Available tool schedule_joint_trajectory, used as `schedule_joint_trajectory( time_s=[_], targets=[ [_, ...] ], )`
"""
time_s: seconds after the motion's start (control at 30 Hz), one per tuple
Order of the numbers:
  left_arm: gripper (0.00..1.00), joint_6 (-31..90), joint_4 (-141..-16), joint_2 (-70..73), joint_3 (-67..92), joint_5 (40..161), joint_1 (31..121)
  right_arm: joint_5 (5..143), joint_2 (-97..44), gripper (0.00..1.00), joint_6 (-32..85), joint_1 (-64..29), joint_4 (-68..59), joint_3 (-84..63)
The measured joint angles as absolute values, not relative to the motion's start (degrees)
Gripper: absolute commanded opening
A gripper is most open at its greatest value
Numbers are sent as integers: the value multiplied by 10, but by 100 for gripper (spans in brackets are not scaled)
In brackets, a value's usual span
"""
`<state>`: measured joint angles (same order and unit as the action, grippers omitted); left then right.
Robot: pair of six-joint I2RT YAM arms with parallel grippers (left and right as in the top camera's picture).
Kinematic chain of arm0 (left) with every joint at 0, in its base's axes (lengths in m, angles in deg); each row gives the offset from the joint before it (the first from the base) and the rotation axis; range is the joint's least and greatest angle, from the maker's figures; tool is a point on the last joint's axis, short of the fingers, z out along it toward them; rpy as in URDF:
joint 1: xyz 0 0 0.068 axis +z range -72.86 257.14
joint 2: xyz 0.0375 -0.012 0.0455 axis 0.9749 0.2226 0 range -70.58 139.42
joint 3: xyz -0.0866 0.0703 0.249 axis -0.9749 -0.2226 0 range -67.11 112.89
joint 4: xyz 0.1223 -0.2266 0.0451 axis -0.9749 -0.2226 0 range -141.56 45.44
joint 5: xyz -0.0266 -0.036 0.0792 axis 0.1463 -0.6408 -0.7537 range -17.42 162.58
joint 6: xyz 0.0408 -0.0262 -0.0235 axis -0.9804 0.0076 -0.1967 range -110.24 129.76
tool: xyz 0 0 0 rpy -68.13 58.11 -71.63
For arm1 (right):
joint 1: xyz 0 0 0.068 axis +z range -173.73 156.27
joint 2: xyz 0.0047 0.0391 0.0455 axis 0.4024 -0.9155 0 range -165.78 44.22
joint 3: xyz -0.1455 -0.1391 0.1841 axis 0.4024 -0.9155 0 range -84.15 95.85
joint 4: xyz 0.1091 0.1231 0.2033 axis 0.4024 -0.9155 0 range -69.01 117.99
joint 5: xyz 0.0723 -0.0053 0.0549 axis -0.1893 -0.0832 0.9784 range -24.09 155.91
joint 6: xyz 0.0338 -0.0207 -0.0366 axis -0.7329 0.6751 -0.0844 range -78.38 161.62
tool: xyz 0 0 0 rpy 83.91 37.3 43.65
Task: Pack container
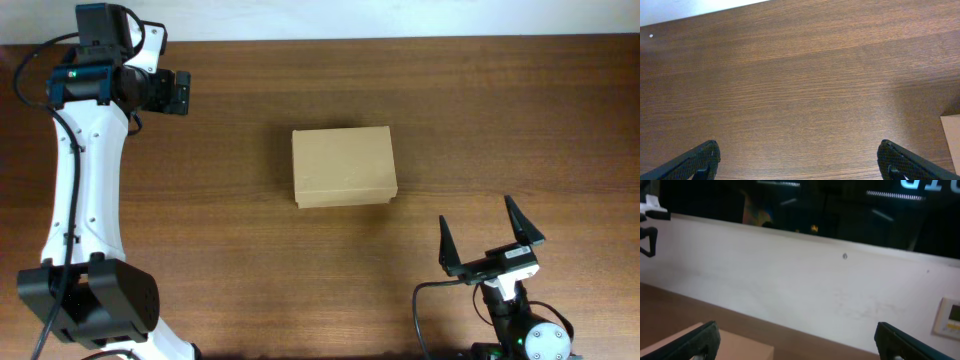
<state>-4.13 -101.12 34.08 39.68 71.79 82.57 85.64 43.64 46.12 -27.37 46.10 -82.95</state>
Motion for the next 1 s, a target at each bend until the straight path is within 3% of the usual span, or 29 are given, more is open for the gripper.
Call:
schedule_joint_trajectory(
  time_s=[0.27,0.43,1.0],
  targets=[
    [100,-41,-1011,341,397,718,826,854,436,99,461,-274,378,-833],
    [100,-41,-1011,341,397,718,826,853,436,99,461,-274,257,-834],
    [100,-41,-1011,341,397,718,826,852,434,99,461,-274,254,-836]
  ],
)
